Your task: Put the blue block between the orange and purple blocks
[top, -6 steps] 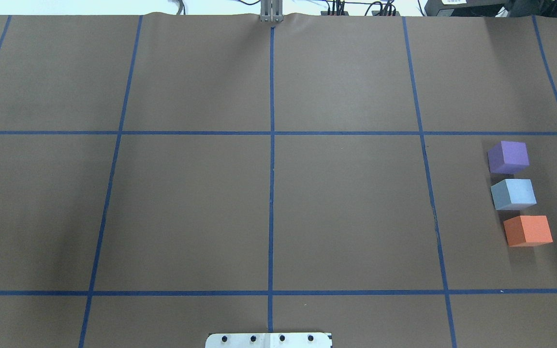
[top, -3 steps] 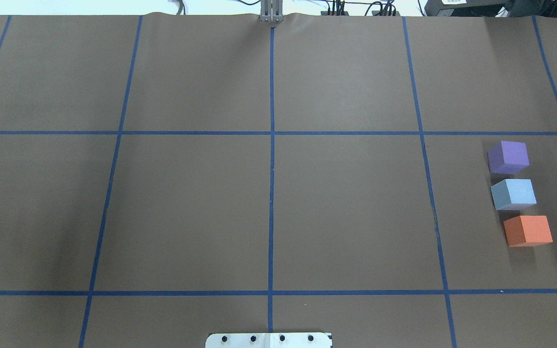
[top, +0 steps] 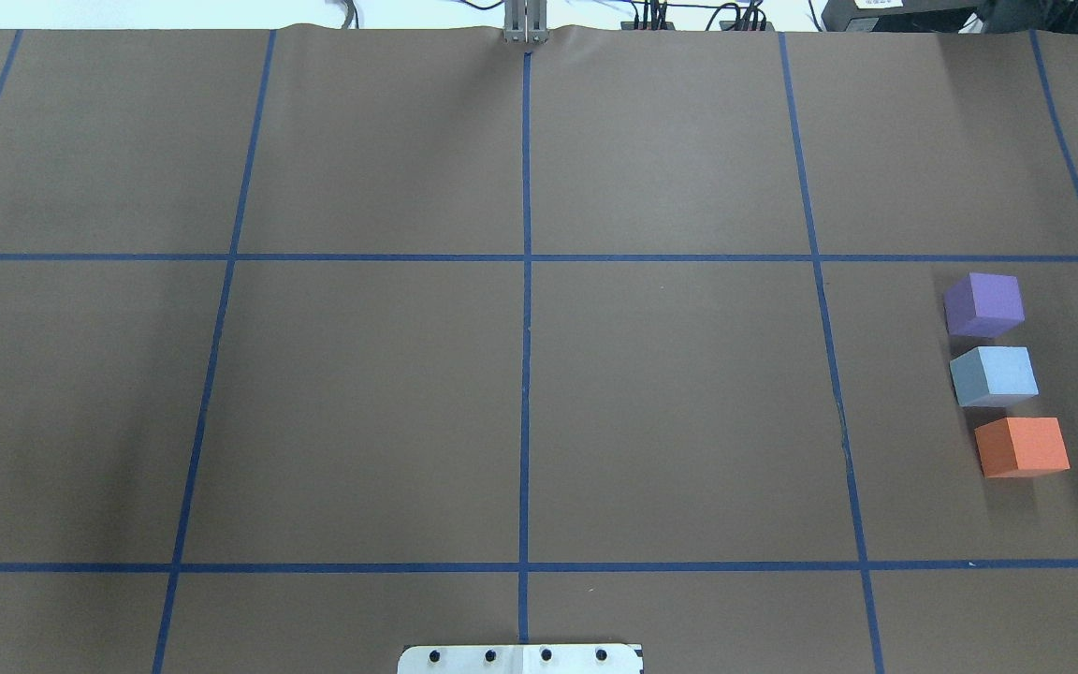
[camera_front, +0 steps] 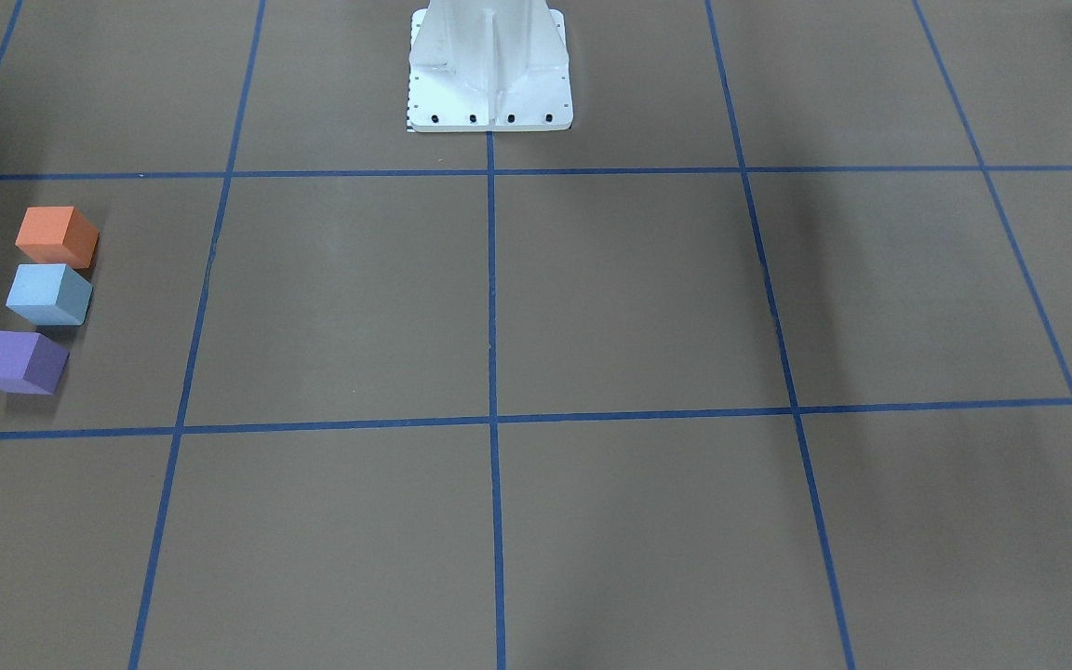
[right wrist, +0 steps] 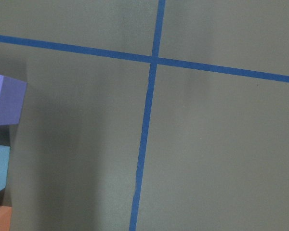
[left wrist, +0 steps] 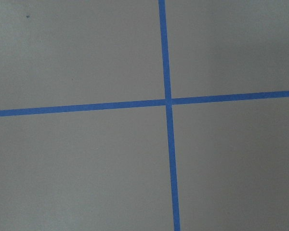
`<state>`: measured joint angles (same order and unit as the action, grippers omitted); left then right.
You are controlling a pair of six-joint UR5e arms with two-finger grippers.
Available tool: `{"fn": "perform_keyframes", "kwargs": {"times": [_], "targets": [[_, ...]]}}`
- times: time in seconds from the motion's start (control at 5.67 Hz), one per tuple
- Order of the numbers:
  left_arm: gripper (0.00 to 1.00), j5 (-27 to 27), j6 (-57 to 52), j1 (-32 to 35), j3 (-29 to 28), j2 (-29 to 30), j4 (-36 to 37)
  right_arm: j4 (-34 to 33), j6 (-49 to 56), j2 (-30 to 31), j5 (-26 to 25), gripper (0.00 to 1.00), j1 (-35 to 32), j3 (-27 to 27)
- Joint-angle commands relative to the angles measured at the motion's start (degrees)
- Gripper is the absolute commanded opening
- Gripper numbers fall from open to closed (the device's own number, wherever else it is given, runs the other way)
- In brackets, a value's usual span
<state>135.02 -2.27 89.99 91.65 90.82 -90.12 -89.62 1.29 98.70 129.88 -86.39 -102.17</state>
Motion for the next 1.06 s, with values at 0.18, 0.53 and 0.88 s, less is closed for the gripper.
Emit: {"fn": "perform_keyframes", "kwargs": {"times": [0.18,0.53,0.88], "targets": [[1.00,0.0,0.0,-0.1,0.4,0.0,-0.1,0.0,0.0,-0.3,0.1,1.00,0.0,0.2],[1.00,0.0,-0.1,0.0,0.6,-0.1,-0.1,0.0,-0.1,-0.2,0.1,1.00,0.0,0.6],[1.00,0.0,0.0,-0.1,0.6,-0.1,0.0,1.4,-0.8,-0.1,0.4,1.00,-0.2,0.1]]}}
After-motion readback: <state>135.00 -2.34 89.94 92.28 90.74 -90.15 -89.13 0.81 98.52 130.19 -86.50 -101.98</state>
